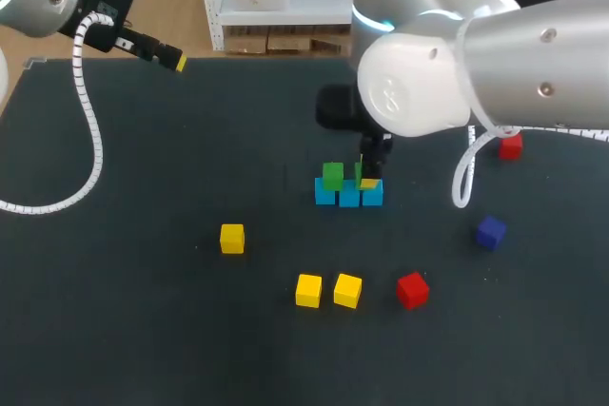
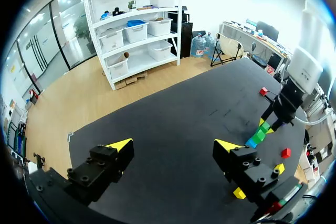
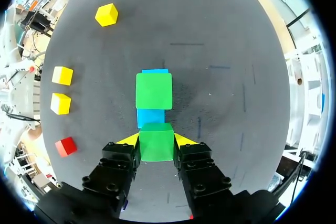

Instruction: Place the blue cubes, place green cubes on the blue cubes, place the yellow cubes on the green cubes, then place the red cubes on the yellow cubes, and place purple cube on the red cubes.

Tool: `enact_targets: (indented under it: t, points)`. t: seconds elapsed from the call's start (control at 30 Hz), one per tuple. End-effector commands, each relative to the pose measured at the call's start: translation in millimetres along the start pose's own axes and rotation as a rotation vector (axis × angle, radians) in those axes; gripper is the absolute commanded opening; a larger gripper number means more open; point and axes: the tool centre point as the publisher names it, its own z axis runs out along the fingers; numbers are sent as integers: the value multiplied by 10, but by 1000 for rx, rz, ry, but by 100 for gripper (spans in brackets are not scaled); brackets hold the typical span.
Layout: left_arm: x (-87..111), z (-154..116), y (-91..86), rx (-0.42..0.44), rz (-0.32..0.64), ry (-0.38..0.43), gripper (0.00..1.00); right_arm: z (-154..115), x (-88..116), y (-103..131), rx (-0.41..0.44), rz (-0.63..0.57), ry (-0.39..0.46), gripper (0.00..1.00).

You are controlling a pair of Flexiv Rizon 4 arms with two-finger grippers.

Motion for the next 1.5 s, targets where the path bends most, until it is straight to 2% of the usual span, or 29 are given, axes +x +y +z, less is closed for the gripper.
enact_targets:
  t: [0.03, 0.2, 0.27, 0.33, 0.37, 0.9, 1.07, 1.17, 1.5]
  points:
    - [4, 4, 8, 3, 1, -3, 100, 5, 13, 4, 0, -2, -5, 25]
    - [4, 4, 8, 3, 1, -3, 100, 9, 11, 6, -1, -2, -6, 36]
    - [4, 4, 8, 3, 1, -3, 100, 10, 10, 7, 0, -2, -5, 46]
    - [4, 4, 8, 3, 1, -3, 100, 11, 9, 8, -1, -1, -4, 95]
    - [4, 4, 8, 3, 1, -3, 100, 11, 8, 8, -1, -1, -4, 100]
    - [4, 4, 8, 3, 1, -3, 100, -4, 8, 13, 12, 7, -22, 100]
    - [4, 4, 8, 3, 1, -3, 100, -7, 2, 15, 15, 7, -24, 48]
    - [4, 4, 8, 3, 1, -3, 100, -7, 0, 16, 14, 7, -24, 41]
    - [4, 4, 8, 3, 1, -3, 100, 0, -5, 21, 14, 5, -27, 33]
